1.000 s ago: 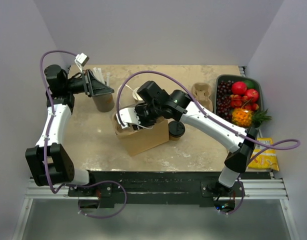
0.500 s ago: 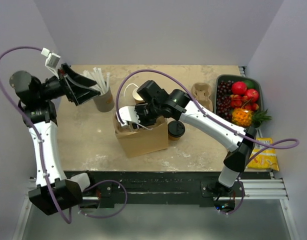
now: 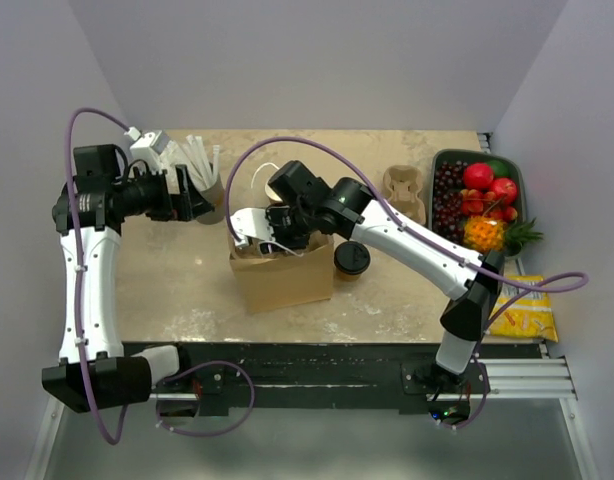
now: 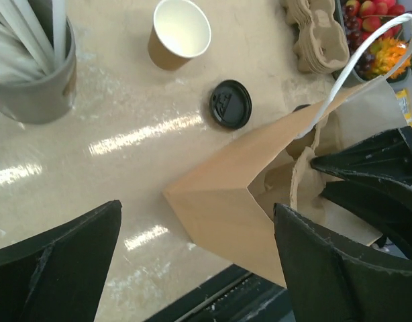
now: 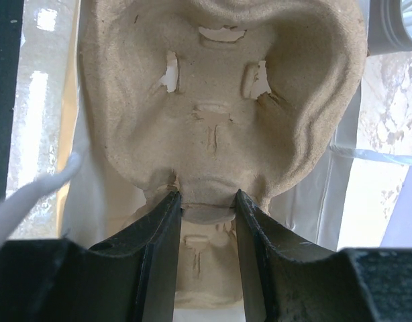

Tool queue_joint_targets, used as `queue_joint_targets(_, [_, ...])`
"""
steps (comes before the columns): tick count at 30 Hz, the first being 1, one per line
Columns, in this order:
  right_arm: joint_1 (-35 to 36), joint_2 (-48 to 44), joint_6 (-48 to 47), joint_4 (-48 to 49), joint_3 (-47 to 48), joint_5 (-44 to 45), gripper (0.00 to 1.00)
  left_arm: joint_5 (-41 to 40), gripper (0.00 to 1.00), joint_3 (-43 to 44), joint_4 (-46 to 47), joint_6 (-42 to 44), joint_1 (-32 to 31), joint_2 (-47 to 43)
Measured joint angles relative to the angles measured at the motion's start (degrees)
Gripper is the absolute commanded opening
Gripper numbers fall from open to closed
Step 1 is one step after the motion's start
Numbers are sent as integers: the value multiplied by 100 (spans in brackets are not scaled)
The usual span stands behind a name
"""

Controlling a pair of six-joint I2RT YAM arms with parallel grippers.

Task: Pack the takeout coffee

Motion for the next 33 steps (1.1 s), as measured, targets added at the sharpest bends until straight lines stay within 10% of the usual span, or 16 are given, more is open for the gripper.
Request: queue_joint_targets(33, [31,-162,149,249,-391,151,0,901,95,-745,-201,-715,-83,734])
